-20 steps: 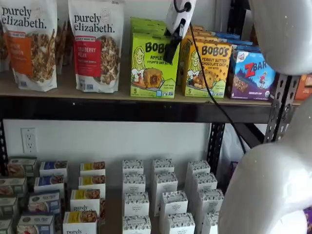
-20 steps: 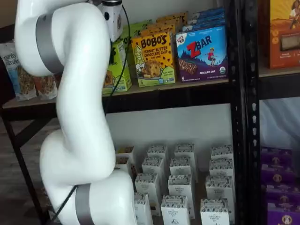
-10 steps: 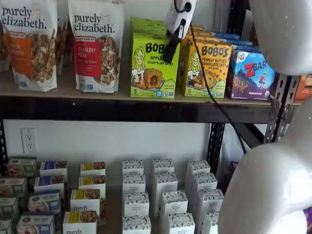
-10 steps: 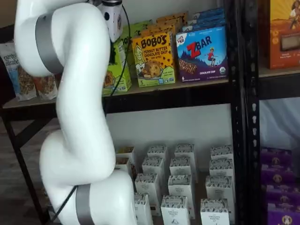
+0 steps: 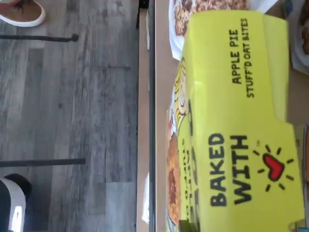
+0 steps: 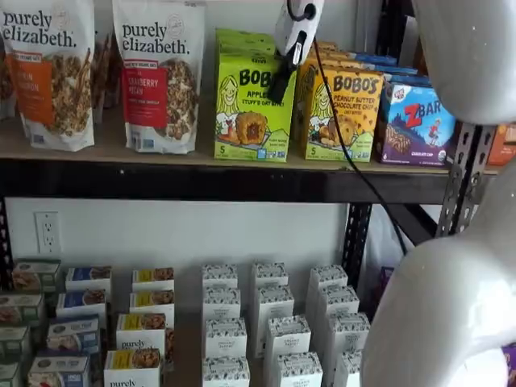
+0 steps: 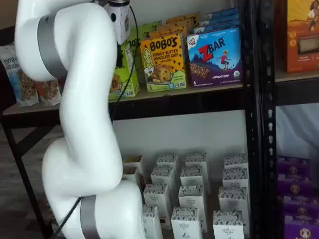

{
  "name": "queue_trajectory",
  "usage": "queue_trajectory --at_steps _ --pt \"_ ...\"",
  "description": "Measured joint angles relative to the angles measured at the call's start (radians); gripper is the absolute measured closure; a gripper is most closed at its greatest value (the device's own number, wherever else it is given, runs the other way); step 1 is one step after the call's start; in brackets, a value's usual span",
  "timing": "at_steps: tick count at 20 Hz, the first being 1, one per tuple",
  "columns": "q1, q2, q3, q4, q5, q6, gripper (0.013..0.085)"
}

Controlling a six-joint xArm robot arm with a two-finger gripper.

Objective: Pick the green box on the top shelf, the fourth from the left

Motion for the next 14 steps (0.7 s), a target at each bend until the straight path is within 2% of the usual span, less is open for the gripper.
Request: queue_trajectory --at_steps 14 --pt "0.003 -0.004 -0.035 -0.003 0.069 0.012 0.073"
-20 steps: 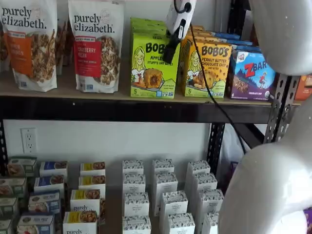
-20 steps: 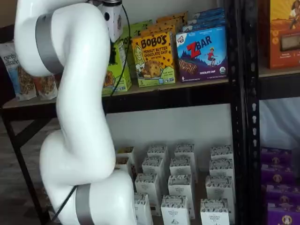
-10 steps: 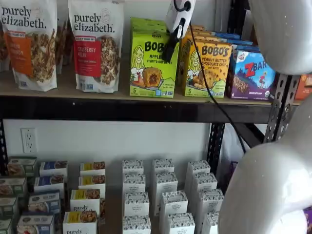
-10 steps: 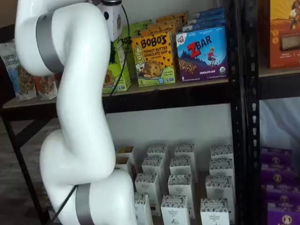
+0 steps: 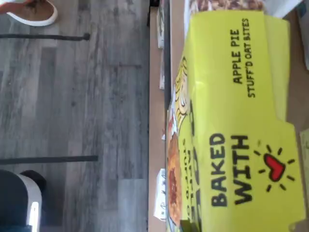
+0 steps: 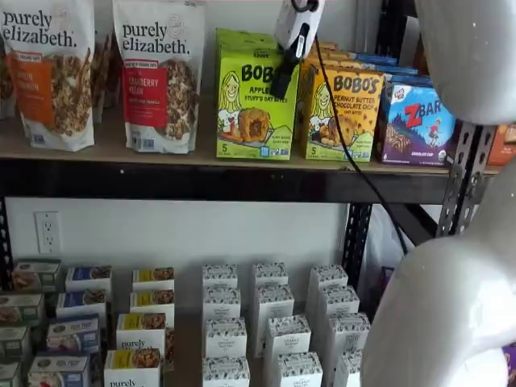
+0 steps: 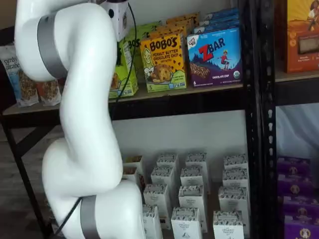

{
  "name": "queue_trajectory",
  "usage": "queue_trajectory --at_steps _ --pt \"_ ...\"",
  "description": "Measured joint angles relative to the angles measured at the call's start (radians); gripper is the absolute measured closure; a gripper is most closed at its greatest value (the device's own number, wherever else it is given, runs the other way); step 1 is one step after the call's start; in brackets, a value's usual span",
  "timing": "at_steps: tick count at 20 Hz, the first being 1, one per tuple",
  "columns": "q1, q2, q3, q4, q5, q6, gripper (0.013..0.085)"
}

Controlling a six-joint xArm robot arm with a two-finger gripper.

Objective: Pick the green box on the top shelf, the fourth from the left

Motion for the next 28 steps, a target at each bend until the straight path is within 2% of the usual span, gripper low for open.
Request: queue_trajectory --at_steps 5,14,28 --pt "-0.001 -0.02 -0.003 0.007 0.042 0.007 0.073" --pt "0.007 -0.071 0.01 -0.019 0.101 0.021 0.073" --pt "-0.001 -0.167 0.086 -0.041 0.153 0.014 0.073"
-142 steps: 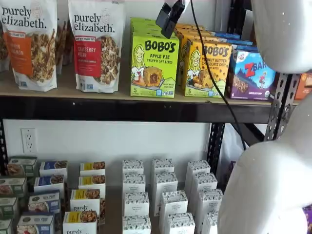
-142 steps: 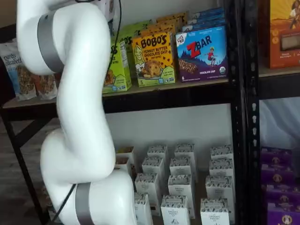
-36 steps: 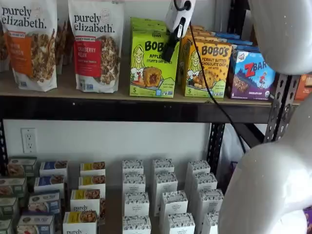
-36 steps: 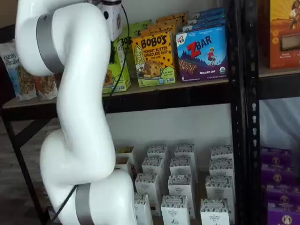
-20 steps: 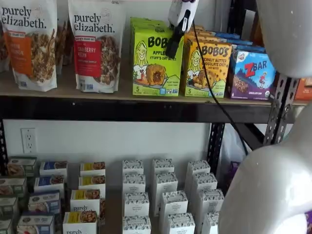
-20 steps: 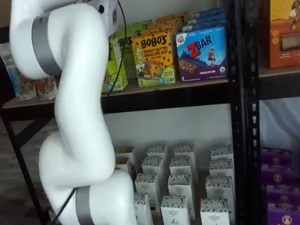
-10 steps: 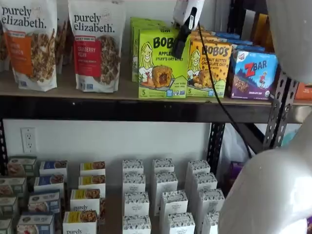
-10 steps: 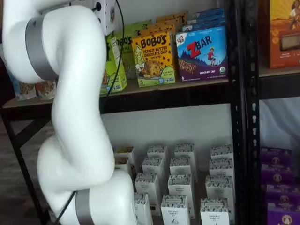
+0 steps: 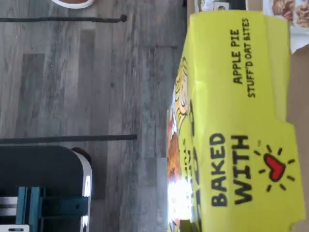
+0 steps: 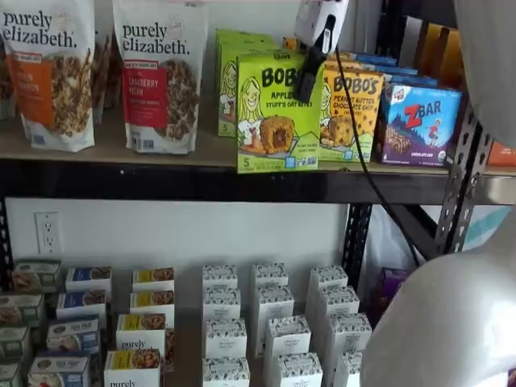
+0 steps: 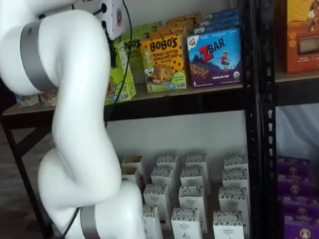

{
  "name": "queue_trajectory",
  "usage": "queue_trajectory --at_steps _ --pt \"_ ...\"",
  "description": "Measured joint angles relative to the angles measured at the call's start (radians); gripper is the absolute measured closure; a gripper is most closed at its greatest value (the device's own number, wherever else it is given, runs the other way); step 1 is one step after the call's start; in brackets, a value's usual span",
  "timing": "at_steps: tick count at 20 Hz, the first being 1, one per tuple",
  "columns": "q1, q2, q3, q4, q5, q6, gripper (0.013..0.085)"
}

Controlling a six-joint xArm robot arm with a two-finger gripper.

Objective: Pick the green box on the top shelf, the fourth from the left

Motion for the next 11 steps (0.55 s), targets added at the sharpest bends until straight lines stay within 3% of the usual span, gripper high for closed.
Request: queue_trajectory --at_steps 11 --pt "-0.02 -0.079 0.081 -0.011 0.001 -0.021 0.073"
